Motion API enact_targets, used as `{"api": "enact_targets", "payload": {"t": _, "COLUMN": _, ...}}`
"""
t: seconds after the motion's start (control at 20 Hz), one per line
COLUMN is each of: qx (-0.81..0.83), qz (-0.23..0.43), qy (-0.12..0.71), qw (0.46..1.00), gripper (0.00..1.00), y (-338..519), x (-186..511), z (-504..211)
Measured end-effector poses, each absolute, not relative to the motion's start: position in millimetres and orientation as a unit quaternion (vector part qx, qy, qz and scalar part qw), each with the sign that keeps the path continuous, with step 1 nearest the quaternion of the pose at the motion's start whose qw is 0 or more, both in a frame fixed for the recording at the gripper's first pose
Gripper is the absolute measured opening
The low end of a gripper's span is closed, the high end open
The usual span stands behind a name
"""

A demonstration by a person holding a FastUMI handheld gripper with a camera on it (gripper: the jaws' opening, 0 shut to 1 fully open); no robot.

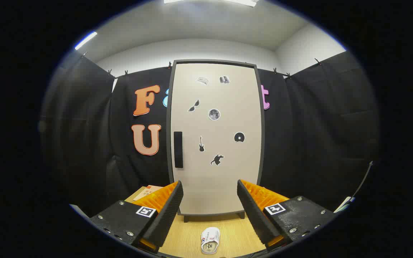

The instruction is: Open the shoe cabinet door, grab the shoes and put them into the shoe cabinet, then close the shoe cabinet door.

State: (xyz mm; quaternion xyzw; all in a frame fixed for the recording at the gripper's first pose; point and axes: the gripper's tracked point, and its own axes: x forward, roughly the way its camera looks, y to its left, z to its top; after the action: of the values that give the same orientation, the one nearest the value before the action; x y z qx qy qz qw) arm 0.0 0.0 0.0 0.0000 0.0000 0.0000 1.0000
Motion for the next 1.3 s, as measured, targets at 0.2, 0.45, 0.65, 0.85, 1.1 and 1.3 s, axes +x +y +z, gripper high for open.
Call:
{"api": "enact_targets", "payload": {"t": 0.2, "qx": -0.001, "qz": -0.002, "qy": -0.001, "qw": 1.000, "gripper": 0.95, "y": -2, "x": -1, "z": 2}}
{"api": "enact_targets", "payload": {"t": 0.45, "qx": -0.001, "qz": 0.000, "qy": -0.002, "qw": 1.000, "gripper": 0.95, "y": -1, "x": -4, "z": 3}}
{"api": "enact_targets", "payload": {"t": 0.65, "qx": -0.001, "qz": 0.001, "qy": -0.002, "qw": 1.000, "gripper": 0.95, "y": -1, "x": -5, "z": 3}}
{"api": "enact_targets", "payload": {"t": 0.85, "qx": 0.000, "qz": 0.002, "qy": -0.001, "qw": 1.000, "gripper": 0.95, "y": 1, "x": -4, "z": 2}}
{"api": "enact_targets", "payload": {"t": 1.1, "qx": -0.001, "qz": 0.007, "qy": 0.001, "qw": 1.000, "gripper": 0.94, "y": 6, "x": 1, "z": 1}}
{"api": "enact_targets", "payload": {"t": 1.3, "qx": -0.001, "qz": 0.016, "qy": 0.004, "qw": 1.000, "gripper": 0.95, "y": 16, "x": 8, "z": 0}}
